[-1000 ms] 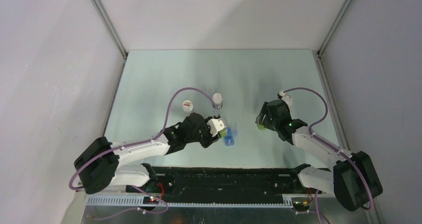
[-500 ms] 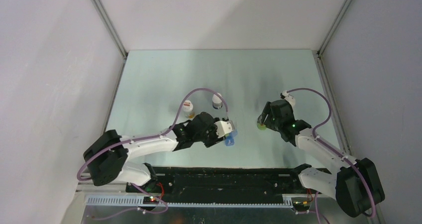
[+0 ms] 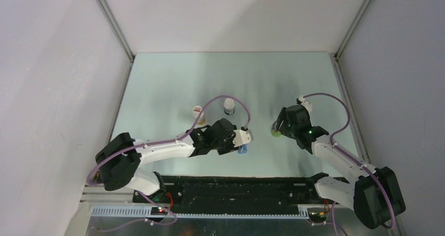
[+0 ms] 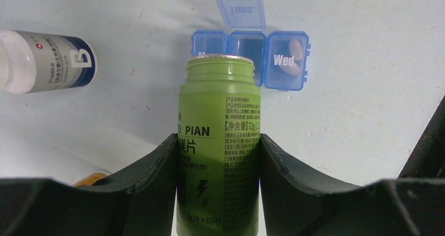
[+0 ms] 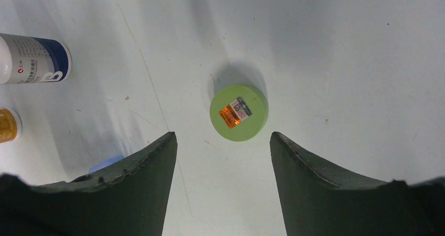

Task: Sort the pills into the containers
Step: Pour the pill into the pill container.

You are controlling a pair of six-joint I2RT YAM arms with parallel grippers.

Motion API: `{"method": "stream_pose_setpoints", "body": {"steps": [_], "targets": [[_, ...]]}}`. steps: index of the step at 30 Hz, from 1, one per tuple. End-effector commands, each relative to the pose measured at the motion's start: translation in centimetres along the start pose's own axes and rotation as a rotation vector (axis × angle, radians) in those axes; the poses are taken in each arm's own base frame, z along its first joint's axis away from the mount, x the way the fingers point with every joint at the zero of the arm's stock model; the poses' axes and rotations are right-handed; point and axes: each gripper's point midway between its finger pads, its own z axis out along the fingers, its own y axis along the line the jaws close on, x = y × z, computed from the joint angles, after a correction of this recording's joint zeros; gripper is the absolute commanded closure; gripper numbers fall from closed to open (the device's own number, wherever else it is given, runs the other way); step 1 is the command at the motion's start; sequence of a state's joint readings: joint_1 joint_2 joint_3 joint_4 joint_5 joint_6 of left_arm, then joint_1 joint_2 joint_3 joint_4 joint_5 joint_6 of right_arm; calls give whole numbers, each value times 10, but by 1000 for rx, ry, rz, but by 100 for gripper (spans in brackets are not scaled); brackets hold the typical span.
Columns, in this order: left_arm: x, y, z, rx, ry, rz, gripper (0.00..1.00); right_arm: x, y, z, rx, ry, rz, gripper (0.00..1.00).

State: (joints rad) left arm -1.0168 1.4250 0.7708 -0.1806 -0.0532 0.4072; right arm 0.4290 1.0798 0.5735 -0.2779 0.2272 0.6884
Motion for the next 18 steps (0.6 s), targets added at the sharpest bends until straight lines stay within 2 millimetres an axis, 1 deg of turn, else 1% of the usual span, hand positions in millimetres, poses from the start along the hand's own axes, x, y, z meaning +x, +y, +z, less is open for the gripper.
{"method": "stream_pose_setpoints", "body": {"steps": [1, 4, 9, 10, 11, 12, 18], "targets": [[-22, 6, -4, -24, -23, 60, 100, -9, 2, -1, 2, -22, 25, 31], [-24, 3, -4, -17, -16, 76, 100, -8, 1, 0, 7, -18, 28, 31], [-24, 4, -1, -24, 16, 97, 100, -6, 0, 2, 11, -10, 29, 32], [-20, 3, 0, -28, 41, 106, 100, -6, 0, 2, 12, -9, 29, 32], [-22, 5, -1, -33, 44, 109, 100, -6, -1, 2, 15, -9, 30, 32], [-19, 3, 0, -33, 66, 120, 100, -5, -1, 2, 16, -8, 30, 32], [-22, 3, 0, -34, 91, 144, 100, -5, -3, 3, 21, -2, 34, 32]]}}
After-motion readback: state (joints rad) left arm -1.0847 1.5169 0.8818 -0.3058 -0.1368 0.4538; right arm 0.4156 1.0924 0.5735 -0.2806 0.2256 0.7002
